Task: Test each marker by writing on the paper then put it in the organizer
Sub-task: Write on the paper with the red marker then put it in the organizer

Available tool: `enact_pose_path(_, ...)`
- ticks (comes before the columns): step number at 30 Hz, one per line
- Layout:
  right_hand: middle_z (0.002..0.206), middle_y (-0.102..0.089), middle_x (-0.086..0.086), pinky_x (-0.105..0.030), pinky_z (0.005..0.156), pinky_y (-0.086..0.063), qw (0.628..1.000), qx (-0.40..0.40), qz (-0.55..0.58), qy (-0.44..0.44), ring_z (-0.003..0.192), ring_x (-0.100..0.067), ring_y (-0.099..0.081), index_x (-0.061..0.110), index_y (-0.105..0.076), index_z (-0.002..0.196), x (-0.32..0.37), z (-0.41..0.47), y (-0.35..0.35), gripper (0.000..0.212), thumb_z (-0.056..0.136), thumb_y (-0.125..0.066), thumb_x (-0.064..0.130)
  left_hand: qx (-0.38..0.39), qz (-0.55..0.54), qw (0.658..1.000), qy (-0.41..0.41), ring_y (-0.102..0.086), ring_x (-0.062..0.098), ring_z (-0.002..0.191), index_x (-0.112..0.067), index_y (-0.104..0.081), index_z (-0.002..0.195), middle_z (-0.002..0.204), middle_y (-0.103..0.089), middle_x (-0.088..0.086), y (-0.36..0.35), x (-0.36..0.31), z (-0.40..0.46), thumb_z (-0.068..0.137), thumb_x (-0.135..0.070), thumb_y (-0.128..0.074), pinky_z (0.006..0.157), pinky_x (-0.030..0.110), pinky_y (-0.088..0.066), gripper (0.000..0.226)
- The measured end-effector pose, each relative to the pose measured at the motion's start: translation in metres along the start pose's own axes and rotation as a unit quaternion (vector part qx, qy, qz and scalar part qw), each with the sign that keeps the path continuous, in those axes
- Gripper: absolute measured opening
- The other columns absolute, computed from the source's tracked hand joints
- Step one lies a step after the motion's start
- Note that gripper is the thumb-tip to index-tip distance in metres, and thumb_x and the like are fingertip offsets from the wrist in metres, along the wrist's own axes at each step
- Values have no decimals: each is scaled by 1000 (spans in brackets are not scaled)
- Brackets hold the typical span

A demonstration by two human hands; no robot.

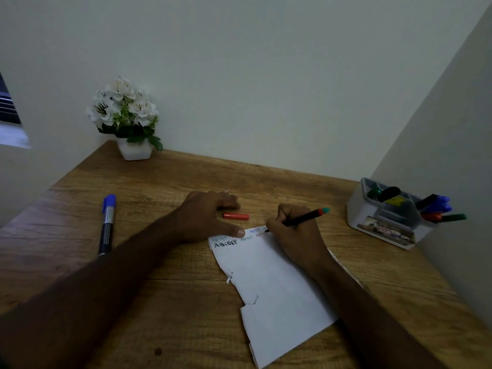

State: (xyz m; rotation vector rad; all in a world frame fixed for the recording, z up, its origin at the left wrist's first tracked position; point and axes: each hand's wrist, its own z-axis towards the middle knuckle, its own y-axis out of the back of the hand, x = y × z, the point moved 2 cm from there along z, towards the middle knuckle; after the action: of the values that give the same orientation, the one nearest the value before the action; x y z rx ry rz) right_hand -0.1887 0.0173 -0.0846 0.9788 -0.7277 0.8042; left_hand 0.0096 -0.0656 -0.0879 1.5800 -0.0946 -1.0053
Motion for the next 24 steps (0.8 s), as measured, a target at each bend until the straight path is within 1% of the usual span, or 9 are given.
enact_pose_path(2, 50, -36, 0, -18, 48, -27, 1000, -13, 17, -4, 50, -6, -31, 7, -38, 52, 1, 0, 2, 37, 73, -62, -11, -3, -2, 1000, -3, -29, 6, 142, -34, -54, 133, 149, -41, -15, 0, 0, 0, 55, -80, -58, 118, 47, -18, 90)
enact_pose_path(4, 52, -35, -4, -17, 48, -27, 1000, -17, 22, -3, 51, -8, -31, 2, -37, 52, 2, 0, 2, 36, 73, -61, -13, -3, -4, 1000, -1, -30, 6, 141, -34, -54, 133, 149, -41, -15, 0, 1, 0, 55, -80, -59, 118, 46, -19, 90)
enact_pose_path(8, 51, -37, -3, -22, 48, -28, 1000, -3, 3, -4, 51, -10, -33, -1, -38, 53, 0, 0, 0, 34, 74, -64, -9, -3, -6, 1000, -3, -31, 6, 140, -33, -54, 133, 149, -41, -15, 0, 1, 0, 58, -77, -61, 118, 44, -19, 87)
enact_pose_path(10, 51, -36, -1, -25, 49, -27, 1000, 0, 0, -9, 52, -10, -32, 1, -37, 53, -1, 0, 0, 35, 74, -64, -8, -7, -5, 1000, -6, -32, 6, 140, -32, -55, 133, 148, -42, -14, 0, 1, 0, 58, -76, -62, 119, 44, -18, 86)
enact_pose_path(14, 48, -33, 7, -22, 48, -26, 1000, -2, 5, -17, 50, -7, -30, 14, -36, 50, 0, 0, 1, 42, 73, -62, -9, 0, -2, 1000, -3, -29, 6, 141, -32, -54, 134, 149, -40, -14, 0, -1, -1, 57, -76, -59, 119, 45, -17, 88)
enact_pose_path(17, 50, -35, 2, -26, 49, -27, 1000, -8, 6, -17, 52, -9, -32, 6, -36, 52, -1, -1, 0, 37, 73, -63, -7, 0, 4, 1000, -1, -30, 6, 141, -33, -53, 133, 150, -39, -15, 0, -1, -1, 57, -78, -57, 119, 46, -17, 88)
enact_pose_path(20, 52, -37, -3, -30, 51, -28, 1000, -1, -1, -12, 54, -12, -34, 0, -37, 55, -1, -1, -1, 31, 71, -64, 1, 3, 5, 1000, 2, -30, 7, 141, -34, -53, 133, 150, -39, -15, 1, -1, -1, 57, -78, -57, 118, 47, -18, 89)
enact_pose_path(22, 53, -38, -4, -29, 51, -29, 1000, -10, -3, -18, 53, -12, -34, 1, -38, 54, 0, 0, 0, 32, 73, -64, -1, 2, 0, 1000, 1, -30, 7, 141, -34, -53, 133, 150, -40, -15, 0, 0, -1, 54, -82, -56, 118, 47, -18, 93)
enact_pose_path(24, 51, -36, 0, -23, 49, -29, 1000, -18, 8, -17, 52, -8, -33, 8, -37, 51, 0, 0, 1, 38, 73, -63, -8, 3, -1, 1000, -1, -29, 7, 142, -35, -53, 133, 149, -40, -16, 0, 1, -1, 50, -86, -52, 118, 48, -18, 98)
